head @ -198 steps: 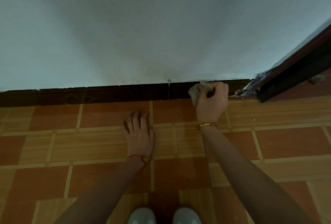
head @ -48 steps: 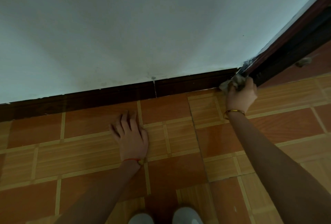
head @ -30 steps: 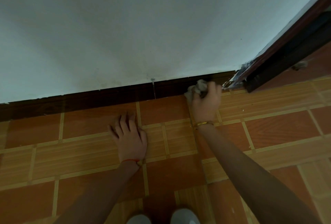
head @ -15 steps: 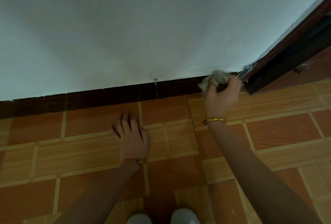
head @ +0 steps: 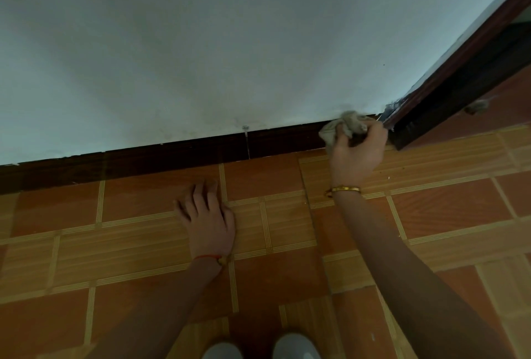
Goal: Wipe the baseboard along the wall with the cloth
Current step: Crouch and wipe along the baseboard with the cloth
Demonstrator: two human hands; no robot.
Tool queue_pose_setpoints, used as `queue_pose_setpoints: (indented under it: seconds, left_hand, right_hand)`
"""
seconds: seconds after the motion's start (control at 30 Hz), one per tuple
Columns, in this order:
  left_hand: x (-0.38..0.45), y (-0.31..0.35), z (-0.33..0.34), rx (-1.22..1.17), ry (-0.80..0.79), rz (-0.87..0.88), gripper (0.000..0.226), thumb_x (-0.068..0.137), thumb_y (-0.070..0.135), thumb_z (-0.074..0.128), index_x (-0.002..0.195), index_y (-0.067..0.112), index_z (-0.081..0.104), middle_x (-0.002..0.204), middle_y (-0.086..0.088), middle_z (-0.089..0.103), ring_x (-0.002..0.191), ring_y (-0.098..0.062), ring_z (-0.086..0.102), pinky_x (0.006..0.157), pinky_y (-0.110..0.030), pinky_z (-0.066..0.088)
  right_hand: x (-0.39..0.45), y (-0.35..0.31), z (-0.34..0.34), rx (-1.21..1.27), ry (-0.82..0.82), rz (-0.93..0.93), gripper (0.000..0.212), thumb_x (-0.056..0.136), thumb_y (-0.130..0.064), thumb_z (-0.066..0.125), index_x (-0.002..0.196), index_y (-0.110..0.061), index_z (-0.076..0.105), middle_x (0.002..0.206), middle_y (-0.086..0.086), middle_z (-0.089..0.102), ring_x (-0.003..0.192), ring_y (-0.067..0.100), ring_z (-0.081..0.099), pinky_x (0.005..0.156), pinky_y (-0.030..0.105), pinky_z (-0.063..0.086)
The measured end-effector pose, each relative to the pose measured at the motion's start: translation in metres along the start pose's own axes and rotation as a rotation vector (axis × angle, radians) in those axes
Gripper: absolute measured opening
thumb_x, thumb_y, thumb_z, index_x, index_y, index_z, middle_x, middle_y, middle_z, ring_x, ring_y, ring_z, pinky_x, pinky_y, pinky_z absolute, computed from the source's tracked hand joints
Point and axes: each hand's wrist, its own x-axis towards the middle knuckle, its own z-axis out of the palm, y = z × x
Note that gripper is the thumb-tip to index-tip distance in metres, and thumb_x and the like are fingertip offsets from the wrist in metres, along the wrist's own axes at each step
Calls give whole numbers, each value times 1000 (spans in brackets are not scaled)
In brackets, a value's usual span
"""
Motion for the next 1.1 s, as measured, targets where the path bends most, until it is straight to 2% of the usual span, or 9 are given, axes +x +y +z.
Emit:
queue_pose_setpoints:
  seconds: [0.1, 0.2, 0.3, 0.37, 0.57, 0.67, 0.83, 0.9, 1.1]
  left_hand:
    - [0, 1, 0, 15, -5, -1, 54, 90, 30, 39, 141, 11, 45, 145, -18, 43, 138, -40, 33, 116, -67, 14]
    - [0, 0, 1, 19, -3, 1, 55, 90, 30, 40, 141, 11, 45, 146, -18, 42, 138, -40, 34, 116, -67, 14]
    - [-1, -1, 1, 14, 0, 6, 54, 90, 29, 42, 141, 11, 45, 147, -17, 42, 138, -40, 34, 116, -67, 14]
    - [0, -2, 0, 18, 0, 9, 54, 90, 29, 42, 141, 11, 46, 147, -17, 42, 138, -40, 34, 116, -67, 14]
    - [0, -1, 0, 9, -9, 0, 53, 91, 30, 40, 141, 12, 47, 145, -16, 44, 138, -39, 35, 116, -66, 14]
    - [0, -1, 1, 12, -18, -6, 55, 91, 30, 38, 142, 12, 46, 145, -17, 43, 138, -39, 35, 116, -67, 14]
    - [0, 0, 2, 12, -17, -8, 56, 90, 32, 37, 141, 11, 46, 145, -18, 43, 138, -40, 34, 116, -67, 13]
    - [0, -1, 1, 13, -18, -5, 56, 90, 32, 37, 142, 11, 45, 146, -17, 43, 139, -40, 34, 116, -66, 13]
    - [-1, -1, 0, 16, -9, 6, 55, 91, 30, 39, 142, 12, 46, 146, -16, 42, 139, -39, 34, 117, -65, 13]
  right_hand:
    - [-22, -16, 11, -12, -86, -44, 16, 79, -3, 69, 88, -3, 56, 99, 11, 56, 80, 1, 45, 75, -3, 33]
    - [-52, -31, 22, 24, -275, -128, 16, 80, -1, 69, 86, -5, 55, 99, 8, 54, 77, -8, 44, 71, -2, 37]
    - [-59, -30, 26, 60, -361, -183, 16, 79, 1, 69, 85, -6, 56, 96, 5, 53, 76, -4, 46, 67, 2, 39]
    - [-49, -24, 22, 60, -325, -169, 16, 79, 0, 69, 86, -6, 56, 96, 7, 55, 75, -3, 46, 69, 2, 39]
    - [1, 11, 1, -30, -2, 31, 17, 77, -2, 69, 89, -1, 58, 99, 13, 61, 89, 12, 53, 77, -4, 33]
    - [-5, 3, 4, -27, -47, 4, 15, 80, -5, 68, 90, -3, 57, 100, 10, 59, 88, 8, 51, 77, -2, 35]
    - [-49, -18, 22, -7, -297, -185, 16, 78, 1, 70, 85, -5, 57, 94, 9, 55, 75, 1, 45, 68, 1, 38]
    - [-50, -18, 23, 24, -319, -188, 17, 78, 1, 71, 84, -6, 57, 93, 7, 55, 73, -3, 45, 67, 3, 40]
    - [10, 13, -1, -82, 17, 66, 15, 78, -6, 69, 90, -5, 60, 100, 8, 61, 85, 7, 50, 78, 1, 38]
